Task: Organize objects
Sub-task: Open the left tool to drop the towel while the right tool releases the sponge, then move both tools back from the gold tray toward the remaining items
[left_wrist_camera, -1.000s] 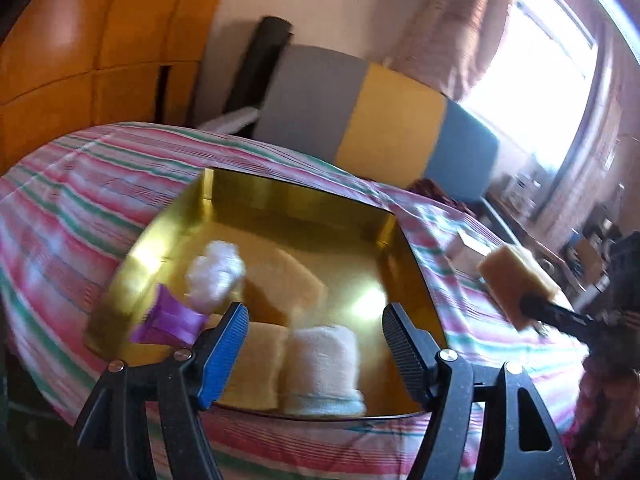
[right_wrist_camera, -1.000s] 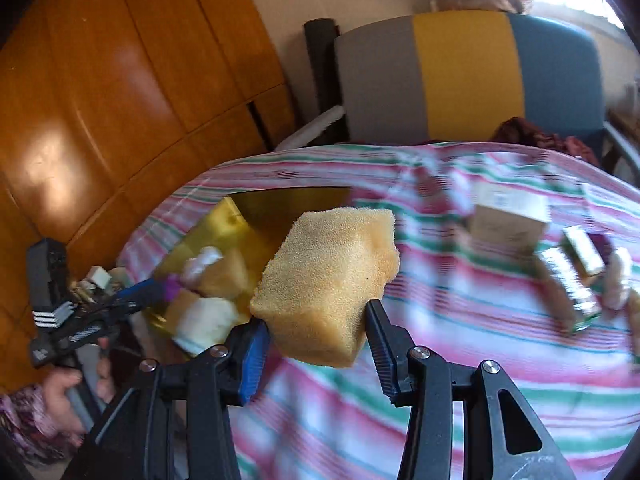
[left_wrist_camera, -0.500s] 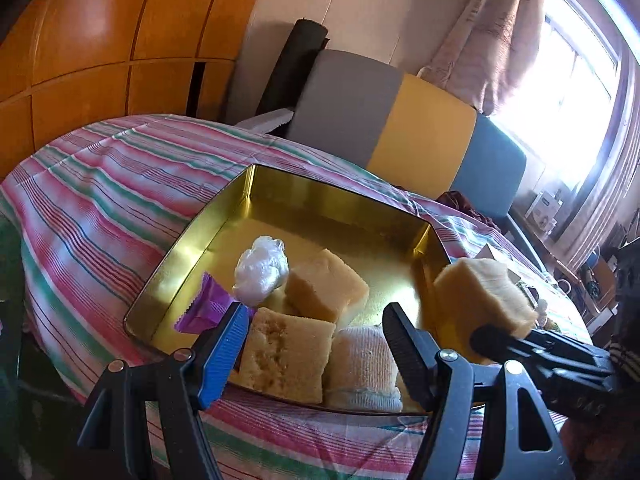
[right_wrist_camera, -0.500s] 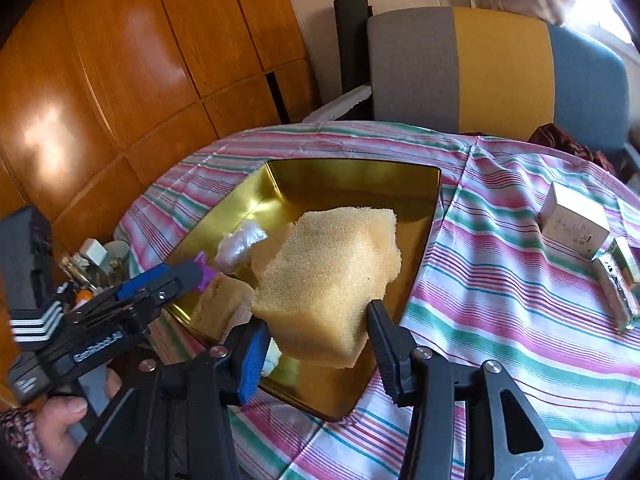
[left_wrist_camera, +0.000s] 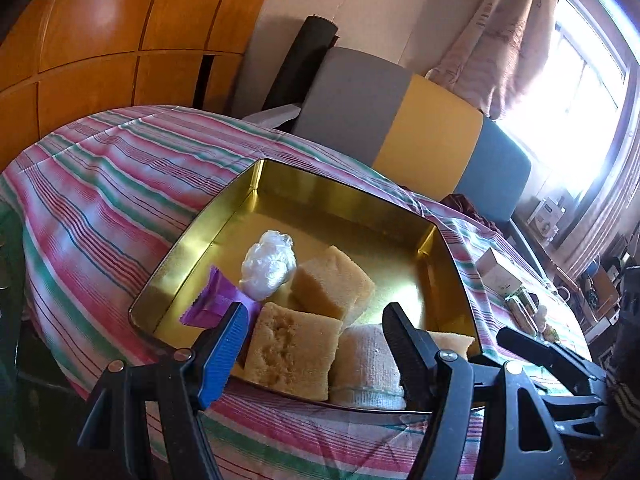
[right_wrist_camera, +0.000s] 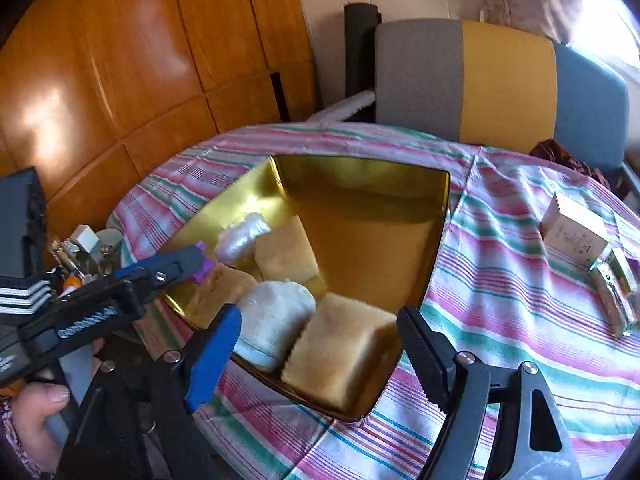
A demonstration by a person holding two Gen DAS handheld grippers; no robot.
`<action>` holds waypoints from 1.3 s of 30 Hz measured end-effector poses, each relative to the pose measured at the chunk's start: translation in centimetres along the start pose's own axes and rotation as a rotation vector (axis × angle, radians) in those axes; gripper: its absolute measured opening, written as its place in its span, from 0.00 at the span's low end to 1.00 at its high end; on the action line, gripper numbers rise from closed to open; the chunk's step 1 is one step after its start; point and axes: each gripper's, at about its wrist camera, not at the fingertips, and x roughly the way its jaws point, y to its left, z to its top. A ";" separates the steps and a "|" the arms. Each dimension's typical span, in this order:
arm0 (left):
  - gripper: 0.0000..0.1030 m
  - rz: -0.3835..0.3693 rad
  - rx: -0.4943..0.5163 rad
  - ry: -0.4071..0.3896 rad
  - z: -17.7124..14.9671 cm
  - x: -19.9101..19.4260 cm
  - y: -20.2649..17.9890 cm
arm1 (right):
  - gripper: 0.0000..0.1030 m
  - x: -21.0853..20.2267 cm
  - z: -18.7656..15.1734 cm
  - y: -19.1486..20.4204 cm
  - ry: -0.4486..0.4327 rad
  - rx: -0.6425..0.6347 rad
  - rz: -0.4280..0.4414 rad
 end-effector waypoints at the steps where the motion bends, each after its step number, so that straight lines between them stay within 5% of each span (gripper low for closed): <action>1: 0.68 -0.003 0.004 0.000 0.0 0.0 -0.1 | 0.78 -0.2 0.0 0.2 -0.006 -0.006 -0.002; 18: 0.69 -0.019 0.053 -0.008 -0.7 -0.3 -1.5 | 0.78 -1.0 0.0 -1.5 0.010 0.031 -0.069; 25: 0.68 -0.115 0.135 -0.002 -1.4 -0.6 -3.7 | 0.78 -1.8 -0.5 -3.5 0.029 0.013 -0.121; 33: 0.68 -0.153 0.195 0.038 -2.4 -0.6 -6.7 | 0.78 -3.4 -1.4 -9.8 0.098 0.079 -0.223; 39: 0.68 -0.200 0.300 0.060 -2.7 -1.0 -10.3 | 0.78 -5.5 -2.7 -16.9 0.172 0.128 -0.383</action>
